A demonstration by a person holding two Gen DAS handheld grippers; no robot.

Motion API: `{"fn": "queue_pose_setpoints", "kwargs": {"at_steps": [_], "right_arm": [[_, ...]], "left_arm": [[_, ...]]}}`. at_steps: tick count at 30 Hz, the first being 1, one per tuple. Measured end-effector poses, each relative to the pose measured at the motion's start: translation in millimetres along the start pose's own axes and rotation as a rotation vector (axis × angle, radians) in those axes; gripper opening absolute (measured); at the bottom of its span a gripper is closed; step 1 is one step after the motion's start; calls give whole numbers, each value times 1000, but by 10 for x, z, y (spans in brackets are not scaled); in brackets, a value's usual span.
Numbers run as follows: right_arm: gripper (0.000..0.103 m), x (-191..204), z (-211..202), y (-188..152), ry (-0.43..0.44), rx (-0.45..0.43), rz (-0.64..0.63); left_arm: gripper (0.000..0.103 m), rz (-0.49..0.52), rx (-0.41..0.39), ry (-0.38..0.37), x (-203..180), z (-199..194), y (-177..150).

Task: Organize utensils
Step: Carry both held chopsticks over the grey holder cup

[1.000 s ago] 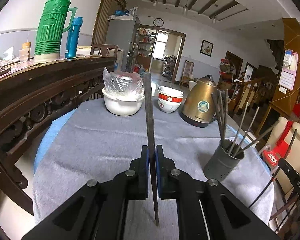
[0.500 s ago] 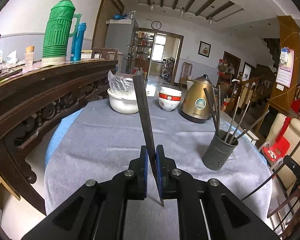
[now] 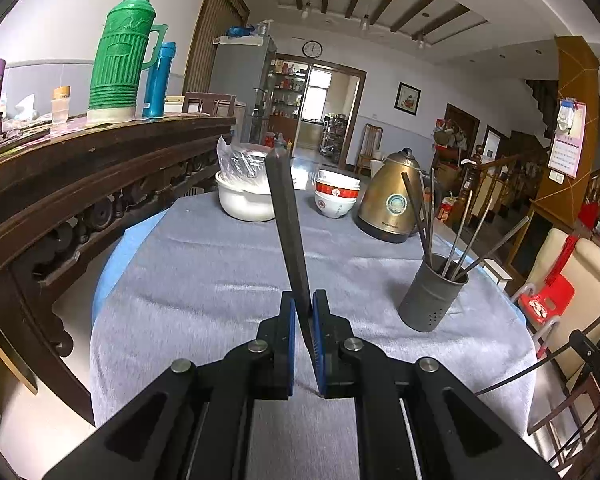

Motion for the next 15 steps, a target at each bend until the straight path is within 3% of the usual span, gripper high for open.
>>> {"fn": "queue_pose_setpoints", "kwargs": {"at_steps": [15], "right_arm": [[8, 43, 43, 43, 20, 3, -14]], "left_arm": [[9, -44, 47, -12, 53, 55, 61]]}}
Point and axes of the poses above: each gripper's, at about its wrist camera, not at the fingertips, and z roughly the way its jaws point, x to its left, y to its top, the point moved 2 cm from there along z, roughly the way its jaws point, and after that the axes turned 6 degrees about y, right-handed, at the moved point
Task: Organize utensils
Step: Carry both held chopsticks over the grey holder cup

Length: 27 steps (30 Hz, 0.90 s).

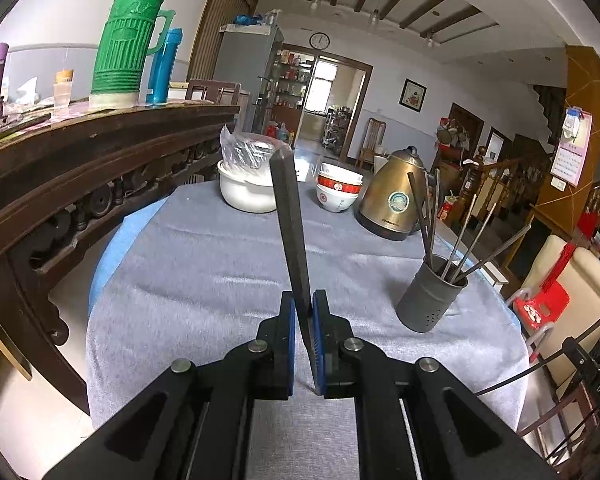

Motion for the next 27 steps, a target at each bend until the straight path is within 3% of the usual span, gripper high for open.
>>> {"fn": "queue_pose_setpoints", "kwargs": {"at_steps": [27], "right_arm": [[7, 36, 79, 146, 29, -11, 5]], "left_arm": [[8, -38, -20, -46, -38, -74, 247]]}}
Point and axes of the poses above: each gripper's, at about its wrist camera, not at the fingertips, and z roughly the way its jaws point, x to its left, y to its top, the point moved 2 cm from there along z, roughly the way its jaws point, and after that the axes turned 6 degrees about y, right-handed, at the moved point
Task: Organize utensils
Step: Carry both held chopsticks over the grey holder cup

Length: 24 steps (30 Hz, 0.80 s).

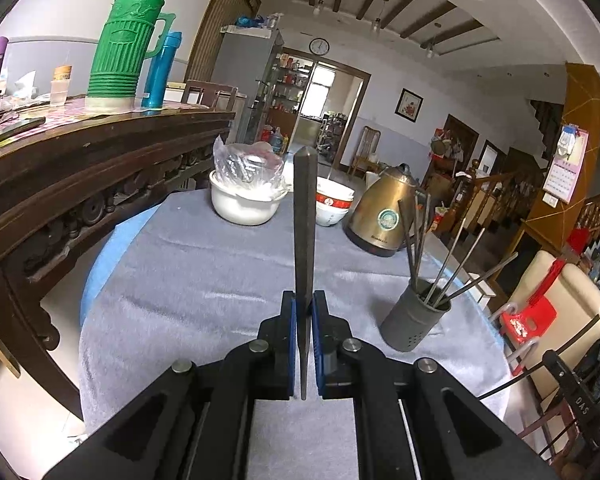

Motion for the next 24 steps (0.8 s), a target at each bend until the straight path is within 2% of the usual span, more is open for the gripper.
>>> {"fn": "queue_pose_setpoints", "kwargs": {"at_steps": [16, 24], "right_arm": [[7, -36, -32, 267, 31, -61, 33], [7, -15, -112, 604, 66, -142, 51]], "left_arm": [[8, -54, -29, -98, -157, -64, 317], [8, -57, -76, -165, -423, -76, 584]]}}
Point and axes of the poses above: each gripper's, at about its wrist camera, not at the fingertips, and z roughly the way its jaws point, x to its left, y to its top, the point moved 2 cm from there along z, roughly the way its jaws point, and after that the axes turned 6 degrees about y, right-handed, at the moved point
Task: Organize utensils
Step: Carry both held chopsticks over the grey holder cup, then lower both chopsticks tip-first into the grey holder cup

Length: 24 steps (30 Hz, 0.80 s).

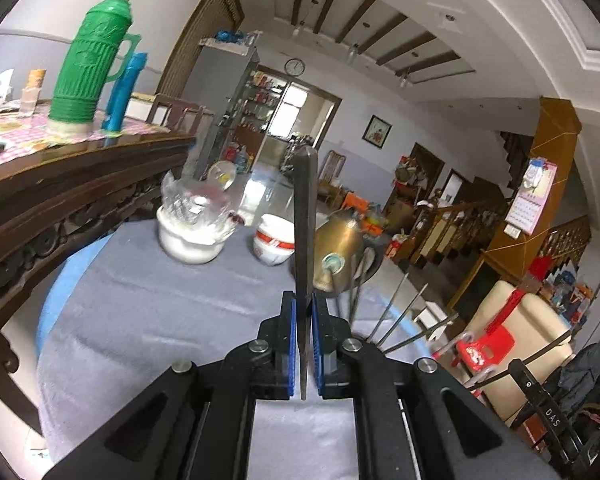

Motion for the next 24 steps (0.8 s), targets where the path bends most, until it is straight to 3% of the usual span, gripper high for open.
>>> {"fn": "queue_pose_setpoints", "kwargs": {"at_steps": [13, 24], "right_arm": [[7, 173, 105, 683, 46, -141, -18], [7, 194, 379, 675, 49, -113, -21]], "left_arm": [[8, 16, -83, -117, -568, 140, 440], [8, 40, -43, -127, -760, 470, 401]]}}
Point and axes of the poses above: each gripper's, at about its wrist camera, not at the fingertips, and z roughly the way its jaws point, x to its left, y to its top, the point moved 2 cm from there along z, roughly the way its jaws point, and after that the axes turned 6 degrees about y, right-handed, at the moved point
